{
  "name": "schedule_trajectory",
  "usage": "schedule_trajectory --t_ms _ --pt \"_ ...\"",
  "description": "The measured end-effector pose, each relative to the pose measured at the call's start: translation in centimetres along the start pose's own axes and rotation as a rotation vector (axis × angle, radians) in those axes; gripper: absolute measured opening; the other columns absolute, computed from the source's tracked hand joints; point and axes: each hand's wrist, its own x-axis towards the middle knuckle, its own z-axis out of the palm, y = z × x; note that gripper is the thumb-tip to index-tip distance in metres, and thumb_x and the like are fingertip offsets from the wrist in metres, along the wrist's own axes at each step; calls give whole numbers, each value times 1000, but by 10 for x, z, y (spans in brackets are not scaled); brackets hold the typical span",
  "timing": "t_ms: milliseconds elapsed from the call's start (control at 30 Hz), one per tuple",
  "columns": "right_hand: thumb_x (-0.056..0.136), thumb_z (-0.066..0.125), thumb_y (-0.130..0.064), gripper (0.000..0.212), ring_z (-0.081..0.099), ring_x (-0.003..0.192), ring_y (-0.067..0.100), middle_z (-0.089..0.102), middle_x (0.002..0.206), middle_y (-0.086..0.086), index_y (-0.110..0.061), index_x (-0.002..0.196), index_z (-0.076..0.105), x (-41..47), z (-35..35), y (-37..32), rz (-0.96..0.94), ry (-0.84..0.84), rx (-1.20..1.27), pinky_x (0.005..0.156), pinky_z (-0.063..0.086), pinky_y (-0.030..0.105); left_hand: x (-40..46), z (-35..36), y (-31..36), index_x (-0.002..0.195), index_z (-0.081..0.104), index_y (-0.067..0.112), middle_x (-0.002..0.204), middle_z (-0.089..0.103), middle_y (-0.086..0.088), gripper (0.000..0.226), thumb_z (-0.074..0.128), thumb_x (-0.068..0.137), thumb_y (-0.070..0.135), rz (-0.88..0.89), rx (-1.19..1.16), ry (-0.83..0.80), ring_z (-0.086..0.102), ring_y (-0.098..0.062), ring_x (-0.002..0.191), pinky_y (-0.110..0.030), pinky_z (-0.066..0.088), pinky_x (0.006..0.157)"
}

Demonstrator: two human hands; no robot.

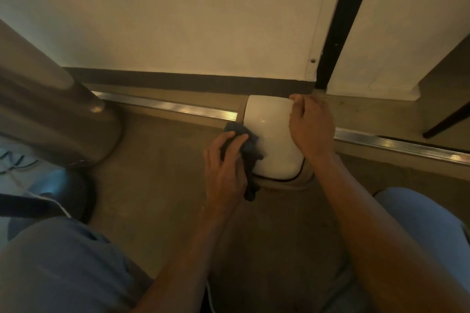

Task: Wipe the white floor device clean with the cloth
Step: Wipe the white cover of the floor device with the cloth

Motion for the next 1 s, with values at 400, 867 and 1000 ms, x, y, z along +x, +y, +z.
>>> schedule_trajectory --t_ms 400,867,1000 --pt "106 35 -27 35 54 104 17 60 105 -3 -16 119 65 -2 -2 -6 45 -15 -10 89 39 26 84 20 -10 122 59 14 116 64 7 27 40 102 14 -334 -312 -212 58 -9 112 -36 47 104" --pt "106 33 -30 35 53 110 20 63 117 4 -20 120 64 -2 3 -10 113 12 -68 90 37 27 51 13 -7 145 45 13 154 40 -10 41 39 106 26 84 -1 -359 24 -32 150 -40 19 124" --pt "106 34 -29 35 53 110 21 63 118 5 -19 122 64 -3 2 -10 127 9 -68 91 37 28 90 18 -20 143 48 15 150 44 -8 44 33 106 33 22 -64 -449 37 -25 141 -40 30 119"
